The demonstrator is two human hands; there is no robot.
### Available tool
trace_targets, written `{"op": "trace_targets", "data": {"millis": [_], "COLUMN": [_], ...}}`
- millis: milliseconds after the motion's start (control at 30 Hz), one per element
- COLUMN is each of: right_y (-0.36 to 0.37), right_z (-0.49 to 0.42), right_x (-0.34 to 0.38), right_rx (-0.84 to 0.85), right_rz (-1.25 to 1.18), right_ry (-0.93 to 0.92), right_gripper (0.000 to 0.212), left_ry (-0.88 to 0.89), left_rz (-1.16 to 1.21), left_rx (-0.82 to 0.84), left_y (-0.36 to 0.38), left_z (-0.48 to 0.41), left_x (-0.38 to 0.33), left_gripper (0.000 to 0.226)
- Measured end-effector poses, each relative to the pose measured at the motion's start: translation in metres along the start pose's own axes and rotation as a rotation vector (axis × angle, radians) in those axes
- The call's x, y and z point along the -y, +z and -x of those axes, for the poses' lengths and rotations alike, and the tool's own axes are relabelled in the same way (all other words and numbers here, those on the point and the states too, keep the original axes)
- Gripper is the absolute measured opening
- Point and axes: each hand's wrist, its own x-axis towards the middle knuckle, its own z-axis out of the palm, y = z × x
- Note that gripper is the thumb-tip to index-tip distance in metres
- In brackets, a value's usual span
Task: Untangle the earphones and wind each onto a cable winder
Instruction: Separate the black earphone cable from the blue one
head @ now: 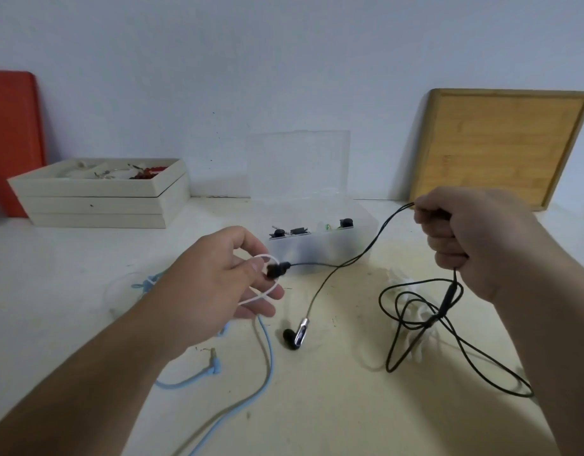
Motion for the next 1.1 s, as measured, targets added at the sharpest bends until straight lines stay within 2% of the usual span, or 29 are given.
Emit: {"op": "trace_targets", "data": {"millis": [100, 200, 300, 367, 467, 533, 633, 700, 767, 800, 900, 1000, 1100], "right_y": [-0.001, 0.002, 0.006, 0.006, -0.004, -0.009, -0.009, -0.007, -0.007, -0.007, -0.007, -0.002, 0.0], "right_z": [0.001, 0.006, 0.009, 0.008, -0.001, -0.007, -0.016, -0.018, -0.017, -0.015, -0.011, -0.01, -0.011], "right_x": [0.001, 0.001, 0.0, 0.0, -0.007, -0.015, -0.029, -0.032, -0.03, -0.029, -0.027, -0.027, -0.027], "right_rx": [0.039, 0.17, 0.268, 0.245, 0.079, 0.046, 0.101, 0.124, 0.175, 0.206, 0.288, 0.26, 0.252], "right_rz": [-0.013, 0.025, 0.125, 0.201, 0.607, 0.873, 1.122, 1.201, 1.206, 1.192, 1.148, 1.061, 1.022], "right_ry": [-0.003, -0.01, 0.005, 0.017, -0.081, -0.096, -0.022, -0.008, -0.014, -0.014, -0.031, -0.117, -0.171], "right_gripper": [0.029, 0.038, 0.041, 0.035, 0.021, 0.008, 0.025, 0.043, 0.048, 0.045, 0.03, 0.014, 0.01], "left_ry": [0.017, 0.077, 0.071, 0.08, 0.119, 0.163, 0.171, 0.176, 0.232, 0.261, 0.359, 0.438, 0.503], "left_rz": [-0.04, -0.136, -0.131, -0.16, -0.284, -0.401, -0.556, -0.64, -0.649, -0.632, -0.58, -0.505, -0.451], "left_rx": [-0.083, -0.14, -0.121, -0.088, -0.157, -0.267, -0.391, -0.448, -0.488, -0.499, -0.548, -0.579, -0.558], "left_y": [0.002, 0.004, 0.005, 0.004, -0.004, -0.011, -0.016, -0.014, -0.011, -0.009, -0.005, -0.001, 0.005], "left_z": [-0.001, -0.004, -0.007, -0.007, -0.006, -0.005, -0.006, -0.007, -0.007, -0.007, -0.008, -0.006, -0.004], "left_x": [0.002, 0.006, 0.008, 0.007, 0.007, 0.006, 0.008, 0.011, 0.012, 0.012, 0.012, 0.009, 0.008], "left_gripper": [0.021, 0.024, 0.026, 0.028, 0.026, 0.025, 0.035, 0.029, 0.009, 0.007, 0.017, 0.021, 0.022]}}
